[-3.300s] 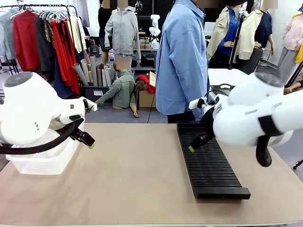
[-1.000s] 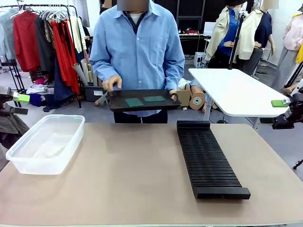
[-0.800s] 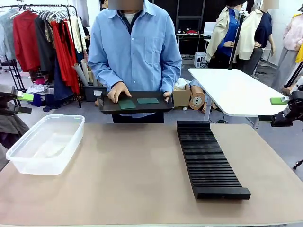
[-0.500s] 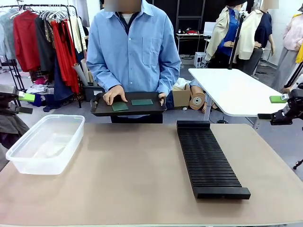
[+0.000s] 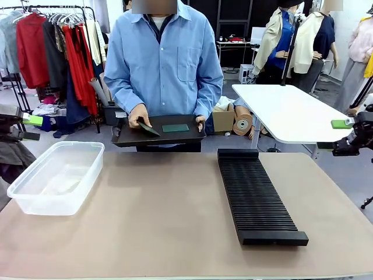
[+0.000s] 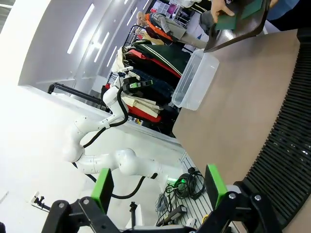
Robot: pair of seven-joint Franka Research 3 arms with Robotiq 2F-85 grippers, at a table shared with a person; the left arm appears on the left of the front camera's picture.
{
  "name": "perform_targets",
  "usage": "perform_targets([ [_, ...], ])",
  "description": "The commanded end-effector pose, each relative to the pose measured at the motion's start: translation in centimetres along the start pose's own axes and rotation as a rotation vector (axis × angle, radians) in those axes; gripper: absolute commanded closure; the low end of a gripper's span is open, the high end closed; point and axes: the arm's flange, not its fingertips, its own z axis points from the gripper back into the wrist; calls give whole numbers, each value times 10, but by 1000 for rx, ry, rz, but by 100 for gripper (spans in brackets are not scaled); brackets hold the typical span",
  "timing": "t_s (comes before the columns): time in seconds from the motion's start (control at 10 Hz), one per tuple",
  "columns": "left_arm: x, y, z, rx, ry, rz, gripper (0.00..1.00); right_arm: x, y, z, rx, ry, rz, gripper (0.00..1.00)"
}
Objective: Sort PCBs into racks and boxes based on the side picked up.
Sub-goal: Pick up the Blank PCB handed by the Human.
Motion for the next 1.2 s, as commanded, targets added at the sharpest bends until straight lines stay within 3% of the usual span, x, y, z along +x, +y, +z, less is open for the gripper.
perform_targets([
  [0.0, -1, -1, 1, -11, -4, -1, 0, -1, 2, 1, 3, 4, 6, 0],
  [1.1, -1, -1, 1, -11, -4, -1, 0, -1, 2, 1, 3, 4, 6, 0],
])
